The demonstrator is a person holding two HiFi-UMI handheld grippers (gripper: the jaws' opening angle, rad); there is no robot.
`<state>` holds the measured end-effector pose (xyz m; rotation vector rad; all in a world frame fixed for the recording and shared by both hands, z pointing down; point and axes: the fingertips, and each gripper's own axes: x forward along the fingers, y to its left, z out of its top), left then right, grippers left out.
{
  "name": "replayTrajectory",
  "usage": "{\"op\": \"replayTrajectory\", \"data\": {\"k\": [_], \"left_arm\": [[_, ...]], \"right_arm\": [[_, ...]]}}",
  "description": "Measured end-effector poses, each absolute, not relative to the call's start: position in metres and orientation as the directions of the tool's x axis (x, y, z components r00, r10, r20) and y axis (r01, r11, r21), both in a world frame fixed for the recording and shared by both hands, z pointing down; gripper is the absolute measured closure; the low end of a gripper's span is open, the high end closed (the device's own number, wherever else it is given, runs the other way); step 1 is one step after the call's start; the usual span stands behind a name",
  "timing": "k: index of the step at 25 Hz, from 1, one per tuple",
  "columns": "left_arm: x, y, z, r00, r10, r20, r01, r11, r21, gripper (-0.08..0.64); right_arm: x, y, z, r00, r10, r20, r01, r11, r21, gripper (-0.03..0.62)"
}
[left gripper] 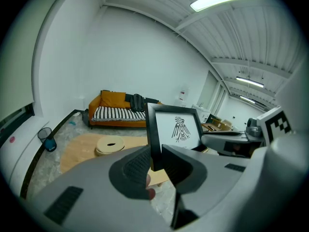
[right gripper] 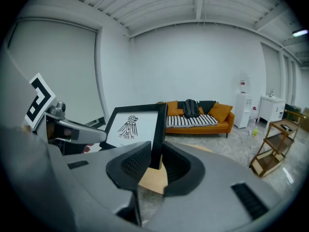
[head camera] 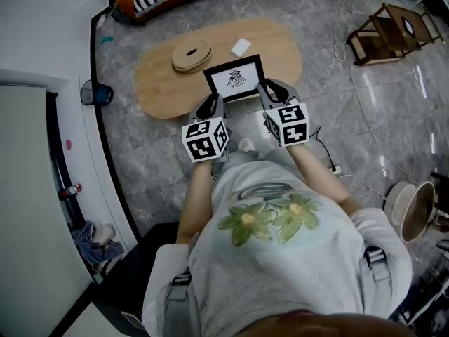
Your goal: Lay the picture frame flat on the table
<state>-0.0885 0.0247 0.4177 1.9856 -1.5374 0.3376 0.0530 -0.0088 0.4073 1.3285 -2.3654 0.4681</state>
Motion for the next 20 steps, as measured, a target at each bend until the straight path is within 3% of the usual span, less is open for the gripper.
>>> {"op": "replayTrajectory", "data": {"k": [20], "left_arm": [[-0.088,-0.011,0.445,0.323,-0.754,0.572,-0.93,-0.141,0.34,0.477]], "right_arm": [[0.053,-0.045,0.434,-0.467,-0.699,0.542,-0.862,0.498,-0.101,0.515]]}}
